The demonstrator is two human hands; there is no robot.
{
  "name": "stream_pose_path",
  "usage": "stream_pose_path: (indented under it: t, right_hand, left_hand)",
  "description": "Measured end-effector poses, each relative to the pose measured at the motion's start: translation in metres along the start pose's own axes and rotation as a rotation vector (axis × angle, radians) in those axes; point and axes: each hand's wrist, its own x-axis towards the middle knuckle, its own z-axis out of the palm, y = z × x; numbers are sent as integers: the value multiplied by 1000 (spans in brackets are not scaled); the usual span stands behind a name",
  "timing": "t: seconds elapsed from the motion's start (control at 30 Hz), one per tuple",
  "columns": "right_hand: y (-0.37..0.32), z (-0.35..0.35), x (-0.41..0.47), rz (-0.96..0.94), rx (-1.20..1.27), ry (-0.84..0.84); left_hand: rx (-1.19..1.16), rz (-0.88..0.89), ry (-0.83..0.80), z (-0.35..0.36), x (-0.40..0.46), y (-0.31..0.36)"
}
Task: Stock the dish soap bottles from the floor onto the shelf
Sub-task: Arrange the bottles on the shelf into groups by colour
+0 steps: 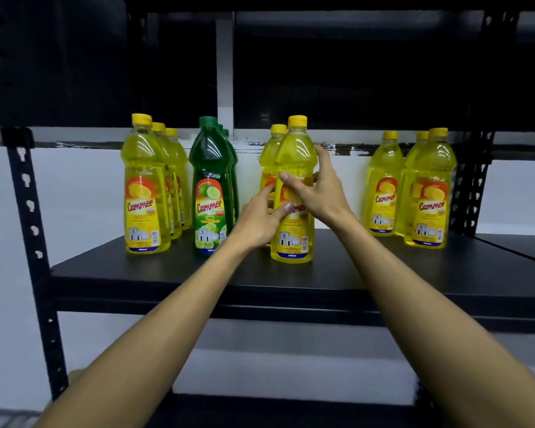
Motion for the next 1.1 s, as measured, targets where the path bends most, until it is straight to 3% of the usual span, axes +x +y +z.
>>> stream_pose_path:
  t: [0.4, 0.73, 0.8, 0.9, 1.0, 1.1]
  right_hand:
    - [-8, 37, 6, 6, 15, -28]
    - [-10, 37, 5, 48, 50, -61]
    - [-11, 38, 2, 76, 32, -58]
    - [-22, 42, -9, 45, -82, 94]
    - [-49, 52, -23, -225, -211, 316]
    - [-72, 78, -28, -305, -192, 256]
  left_hand:
    - [188, -17, 53, -28, -28, -5]
    - [489, -156, -192, -38, -69, -41]
    - [445, -147, -152, -39, -67, -43]
    - [409, -93, 80, -48, -67, -48]
    - [370, -54, 281, -70, -61, -58]
    - [275, -137, 275, -93, -46, -67]
